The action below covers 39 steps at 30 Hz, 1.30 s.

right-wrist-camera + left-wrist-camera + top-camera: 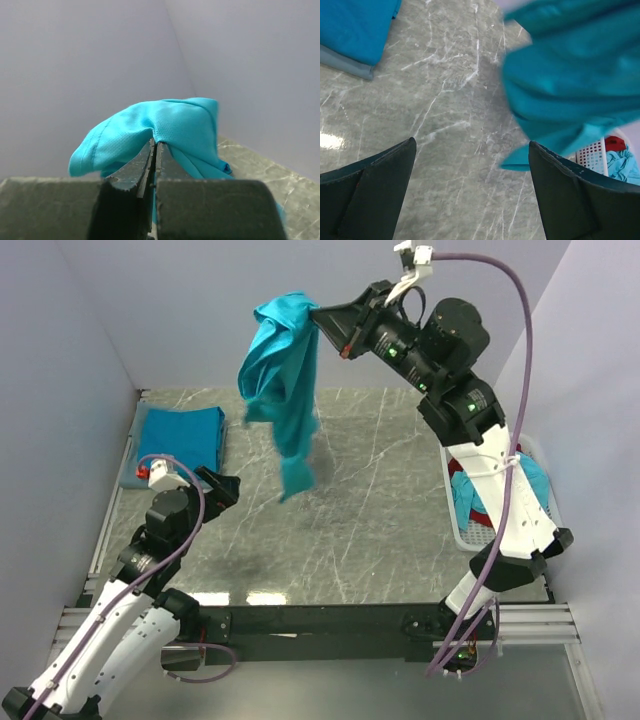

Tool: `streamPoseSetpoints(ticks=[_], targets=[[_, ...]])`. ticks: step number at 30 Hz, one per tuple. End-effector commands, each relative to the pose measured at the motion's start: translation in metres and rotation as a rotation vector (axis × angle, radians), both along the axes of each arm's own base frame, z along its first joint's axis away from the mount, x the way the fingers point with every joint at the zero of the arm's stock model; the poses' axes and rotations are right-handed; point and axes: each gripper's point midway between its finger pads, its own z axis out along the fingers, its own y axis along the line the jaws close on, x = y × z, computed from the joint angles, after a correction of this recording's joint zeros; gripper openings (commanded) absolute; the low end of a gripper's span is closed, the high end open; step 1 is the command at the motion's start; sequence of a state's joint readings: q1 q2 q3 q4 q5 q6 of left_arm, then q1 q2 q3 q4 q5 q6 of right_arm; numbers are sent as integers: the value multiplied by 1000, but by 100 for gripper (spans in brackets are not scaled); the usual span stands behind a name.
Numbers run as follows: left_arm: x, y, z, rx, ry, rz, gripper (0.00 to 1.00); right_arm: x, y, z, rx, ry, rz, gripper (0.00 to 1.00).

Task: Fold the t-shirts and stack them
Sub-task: Move the tshirt to the center of the board, then flatten the tshirt out

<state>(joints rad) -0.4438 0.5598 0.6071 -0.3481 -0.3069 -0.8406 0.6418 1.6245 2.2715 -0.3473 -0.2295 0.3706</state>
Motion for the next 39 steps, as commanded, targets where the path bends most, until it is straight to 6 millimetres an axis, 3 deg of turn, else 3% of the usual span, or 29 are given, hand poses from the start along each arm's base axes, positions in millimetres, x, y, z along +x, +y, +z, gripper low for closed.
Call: streamPoseSetpoints(ticks=[1,2,3,4,5,6,8,9,11,12,13,14,16,19,23,24,25,26,30,34,39], targets=[[-5,7,18,-33,-27,36,99,3,-10,6,61,-21,-53,0],[-6,8,16,-43,-19,43,99,0,-25,1,60,-5,-94,0],[-8,9,14,-45,-15,48,99,23,-24,-54,-6,105,-162,0],[-8,10,13,-49,-13,52,99,28,-34,-78,-26,152,-201,0],[-9,10,9,-57,-7,57,99,25,-60,-87,0,183,-256,0],[-10,11,6,-61,4,65,99,40,-69,-167,-76,327,-299,0],[-10,10,1,-80,21,70,99,37,-100,-221,-26,464,-311,0],[-10,10,-2,-82,29,70,100,44,-132,-303,-73,611,-376,5],[-9,8,-13,-85,68,76,99,37,-154,-359,-102,705,-402,54],[-8,8,-18,-86,83,83,99,28,-165,-401,-146,785,-432,72],[-5,6,-26,-79,109,85,99,24,-178,-421,-183,829,-490,85],[-3,4,-33,-76,129,81,99,20,-183,-434,-235,840,-505,85],[2,-2,-47,-64,175,70,100,13,-191,-449,-291,872,-531,86],[14,-12,-58,-66,203,58,99,10,-201,-446,-331,845,-569,87],[36,-22,-55,-48,202,41,100,4,-203,-433,-317,794,-569,88],[41,-22,-56,-37,207,46,100,1,-200,-434,-316,795,-549,88],[47,-20,-68,-6,249,67,99,-1,-199,-434,-316,793,-539,88],[55,-16,-66,-2,259,87,99,-3,-199,-433,-316,790,-534,88],[70,-5,-90,-12,355,99,80,-9,-200,-436,-331,792,-530,88],[89,3,-92,-74,322,85,63,-13,-202,-437,-354,787,-532,88],[94,6,-102,-48,356,97,59,-12,-206,-439,-355,792,-552,88]])
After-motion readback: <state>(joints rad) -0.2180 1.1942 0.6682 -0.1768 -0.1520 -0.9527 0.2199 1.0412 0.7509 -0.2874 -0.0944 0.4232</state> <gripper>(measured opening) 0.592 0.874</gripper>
